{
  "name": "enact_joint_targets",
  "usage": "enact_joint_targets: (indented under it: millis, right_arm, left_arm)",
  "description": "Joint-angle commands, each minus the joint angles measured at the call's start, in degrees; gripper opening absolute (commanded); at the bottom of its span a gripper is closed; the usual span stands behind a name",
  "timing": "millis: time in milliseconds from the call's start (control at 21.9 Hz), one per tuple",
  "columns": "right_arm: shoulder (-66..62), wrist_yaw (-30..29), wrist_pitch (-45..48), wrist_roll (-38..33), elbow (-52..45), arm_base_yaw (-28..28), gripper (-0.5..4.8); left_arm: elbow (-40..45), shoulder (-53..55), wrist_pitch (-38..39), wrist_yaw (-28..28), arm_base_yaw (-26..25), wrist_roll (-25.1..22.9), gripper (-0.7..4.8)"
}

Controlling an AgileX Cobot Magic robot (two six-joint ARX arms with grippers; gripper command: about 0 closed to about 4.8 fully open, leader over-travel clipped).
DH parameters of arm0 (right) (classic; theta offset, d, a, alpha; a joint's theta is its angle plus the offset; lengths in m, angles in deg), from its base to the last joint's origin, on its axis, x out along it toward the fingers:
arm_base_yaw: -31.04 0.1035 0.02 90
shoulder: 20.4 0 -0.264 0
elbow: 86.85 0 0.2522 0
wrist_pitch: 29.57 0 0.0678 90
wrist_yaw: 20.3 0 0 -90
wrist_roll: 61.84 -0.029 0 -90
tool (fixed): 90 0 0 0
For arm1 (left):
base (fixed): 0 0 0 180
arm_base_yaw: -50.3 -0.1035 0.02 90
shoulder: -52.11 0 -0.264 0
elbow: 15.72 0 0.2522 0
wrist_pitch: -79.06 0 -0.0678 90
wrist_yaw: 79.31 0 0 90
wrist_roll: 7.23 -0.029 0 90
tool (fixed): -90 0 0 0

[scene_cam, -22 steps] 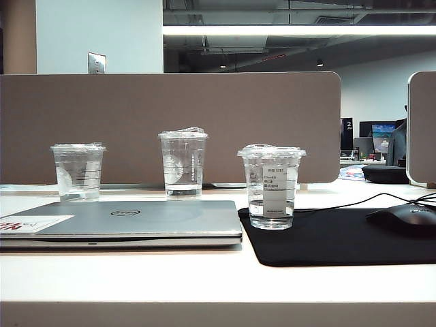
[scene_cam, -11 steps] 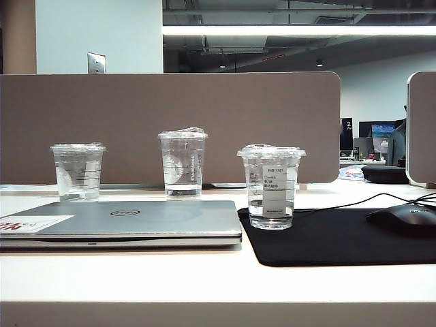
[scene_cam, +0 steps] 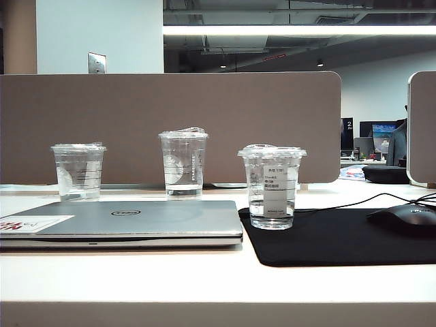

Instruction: Pick up the coffee cup on the right and place it on the right side of the laptop.

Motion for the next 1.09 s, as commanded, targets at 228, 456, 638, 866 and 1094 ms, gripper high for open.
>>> enact_joint_targets:
  millis: [228, 456, 638, 866, 1094]
  right_arm:
    - [0.1, 0.1, -2.6, 0.3, -0.3, 0.3, -0.04]
    - [0.1, 0.1, -2.6, 4.3, -0.3, 1.0, -0.04]
    - [0.1, 0.1, -2.6, 4.3, -0.3, 0.9, -0.04]
    - [0.1, 0.1, -2.6, 4.3, -0.3, 0.9, -0.04]
    - [0.1, 0.1, -2.6, 4.3, -0.3, 0.9, -0.04]
  left_arm:
    - [-0.2, 0.0, -0.3, 0.0, -0.1, -0.1, -0.05]
    - [-0.2, 0.0, -0.3, 0.0, -0.1, -0.1, -0.05]
    - [-0.2, 0.0, -0.3, 0.0, -0.1, -0.1, -0.05]
    - [-0.2, 0.0, -0.3, 0.0, -0.1, -0.1, -0.05]
    - [-0.2, 0.0, -0.3, 0.0, -0.1, -0.1, -0.05]
